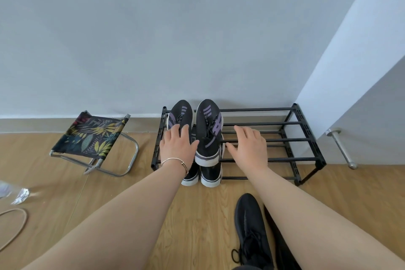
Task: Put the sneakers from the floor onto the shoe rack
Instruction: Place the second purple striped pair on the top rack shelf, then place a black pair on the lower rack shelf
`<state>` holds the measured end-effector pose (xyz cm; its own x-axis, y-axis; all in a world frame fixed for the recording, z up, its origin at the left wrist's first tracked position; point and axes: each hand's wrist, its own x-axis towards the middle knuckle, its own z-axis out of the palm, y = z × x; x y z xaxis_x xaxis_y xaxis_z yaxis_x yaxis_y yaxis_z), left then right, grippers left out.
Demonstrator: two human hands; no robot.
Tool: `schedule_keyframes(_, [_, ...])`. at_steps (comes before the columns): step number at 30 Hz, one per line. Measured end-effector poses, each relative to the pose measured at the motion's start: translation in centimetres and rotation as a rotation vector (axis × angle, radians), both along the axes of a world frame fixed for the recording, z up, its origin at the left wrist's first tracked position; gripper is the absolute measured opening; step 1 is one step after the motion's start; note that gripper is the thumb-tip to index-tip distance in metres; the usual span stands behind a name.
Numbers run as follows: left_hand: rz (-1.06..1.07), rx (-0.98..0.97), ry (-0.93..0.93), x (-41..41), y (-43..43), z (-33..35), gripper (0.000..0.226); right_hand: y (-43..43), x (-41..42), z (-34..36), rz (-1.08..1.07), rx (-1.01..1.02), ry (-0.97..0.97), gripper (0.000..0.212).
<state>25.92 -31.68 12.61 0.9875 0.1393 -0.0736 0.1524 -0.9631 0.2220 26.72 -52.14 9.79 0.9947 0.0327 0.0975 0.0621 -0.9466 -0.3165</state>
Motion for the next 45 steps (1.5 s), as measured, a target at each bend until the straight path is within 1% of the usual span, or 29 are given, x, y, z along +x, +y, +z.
schedule_keyframes(3, [-0.075,0.112,0.034,-1.0,-2.0,0.7,0.066,-1.8,-1.1,0.3,0.028,-0.099,-0.035,0.058])
schedule_keyframes(6, [-0.139,0.189,0.032,-2.0,-4.0,1.1,0.067,-3.7,-2.2,0.7,0.024,-0.143,-0.057,0.058])
schedule_keyframes(11, [-0.194,0.216,0.035,-4.1,-7.5,0.5,0.066,-7.0,-4.2,0.1,0.0,-0.16,-0.032,0.057])
schedule_keyframes(15, [-0.266,0.249,0.037,-5.9,-9.9,-1.7,0.066,-10.0,-6.6,-1.9,-0.007,-0.161,0.009,0.051])
schedule_keyframes(19, [-0.394,0.279,0.11,-8.2,-11.5,-5.2,0.067,-13.1,-10.0,-5.3,0.011,-0.165,0.083,0.044])
schedule_keyframes(22, [-0.459,0.307,0.175,-9.8,-12.4,-8.2,0.066,-15.3,-12.9,-8.4,-0.022,-0.165,0.175,0.042])
schedule_keyframes(27, [-0.464,0.264,0.287,-11.5,-13.4,-13.4,0.056,-17.8,-16.6,-13.2,-0.111,-0.155,0.347,0.045])
schedule_keyframes(30, [-0.437,0.232,0.353,-12.9,-13.9,-16.5,0.06,-18.7,-18.7,-15.6,-0.183,-0.131,0.435,0.043])
schedule_keyframes(33, [-0.372,0.202,0.429,-14.5,-14.6,-19.0,0.056,-19.3,-20.8,-17.6,-0.254,-0.099,0.51,0.041])
schedule_keyframes(36, [-0.27,0.151,0.515,-15.9,-15.4,-20.9,0.046,-19.7,-22.2,-19.4,-0.273,-0.086,0.524,0.04])
schedule_keyframes(38, [-0.207,0.086,0.57,-16.6,-15.9,-21.9,0.046,-19.9,-23.0,-20.3,-0.268,-0.041,0.517,0.038])
schedule_keyframes(41, [-0.054,-0.082,0.663,-16.9,-16.7,-23.0,0.052,-20.0,-24.0,-21.2,-0.281,0.078,0.539,0.039])
schedule_keyframes(45, [0.223,-0.456,0.671,-17.6,-17.2,-23.4,0.056,-19.6,-24.1,-21.7,-0.375,0.275,0.525,0.036])
